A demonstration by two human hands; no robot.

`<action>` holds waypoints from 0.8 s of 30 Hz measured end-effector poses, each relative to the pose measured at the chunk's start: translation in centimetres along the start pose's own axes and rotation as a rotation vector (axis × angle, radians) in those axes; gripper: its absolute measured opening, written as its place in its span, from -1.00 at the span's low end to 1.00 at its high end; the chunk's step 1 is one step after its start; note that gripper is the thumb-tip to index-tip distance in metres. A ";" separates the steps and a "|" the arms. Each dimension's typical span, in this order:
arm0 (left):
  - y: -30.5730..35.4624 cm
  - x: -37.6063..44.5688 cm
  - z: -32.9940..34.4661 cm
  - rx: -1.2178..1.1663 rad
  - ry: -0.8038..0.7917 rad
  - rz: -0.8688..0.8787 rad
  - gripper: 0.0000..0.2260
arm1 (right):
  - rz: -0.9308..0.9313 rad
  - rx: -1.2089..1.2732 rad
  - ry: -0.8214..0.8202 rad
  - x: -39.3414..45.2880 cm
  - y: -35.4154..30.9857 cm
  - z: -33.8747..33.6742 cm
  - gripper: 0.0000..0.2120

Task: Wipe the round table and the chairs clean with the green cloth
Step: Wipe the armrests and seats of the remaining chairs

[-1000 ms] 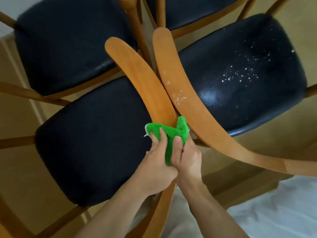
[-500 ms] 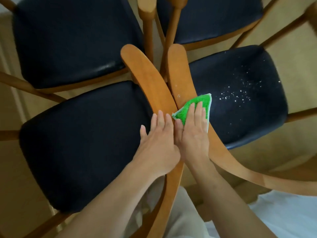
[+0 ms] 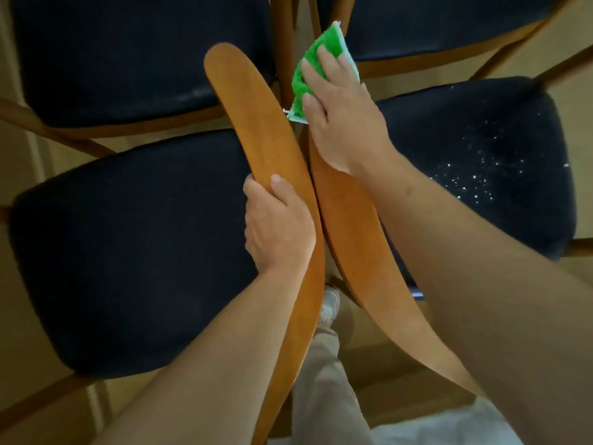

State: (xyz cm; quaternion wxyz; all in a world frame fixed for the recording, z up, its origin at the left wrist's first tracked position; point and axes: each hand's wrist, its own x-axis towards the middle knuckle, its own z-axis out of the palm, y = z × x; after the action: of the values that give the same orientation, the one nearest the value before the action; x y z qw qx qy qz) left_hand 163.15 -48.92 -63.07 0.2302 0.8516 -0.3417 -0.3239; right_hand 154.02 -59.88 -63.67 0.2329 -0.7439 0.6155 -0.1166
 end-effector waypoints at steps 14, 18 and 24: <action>0.0 0.1 0.9 0.116 0.087 -0.009 -0.55 | -0.071 0.050 -0.015 -14.2 0.1 1.2 -0.62; -0.3 0.1 0.8 0.107 0.082 0.017 -0.61 | -0.063 0.066 0.006 -14.0 0.3 1.4 -0.62; -1.1 0.5 0.0 0.128 0.063 0.057 -0.57 | -0.081 -0.016 0.066 -14.1 0.3 2.2 -0.60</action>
State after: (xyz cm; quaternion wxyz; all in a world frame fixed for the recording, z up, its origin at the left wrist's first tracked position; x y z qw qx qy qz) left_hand 163.97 -48.55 -63.94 0.1952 0.8643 -0.3782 -0.2678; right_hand 151.69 -45.84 -64.10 0.2017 -0.7656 0.5932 -0.1455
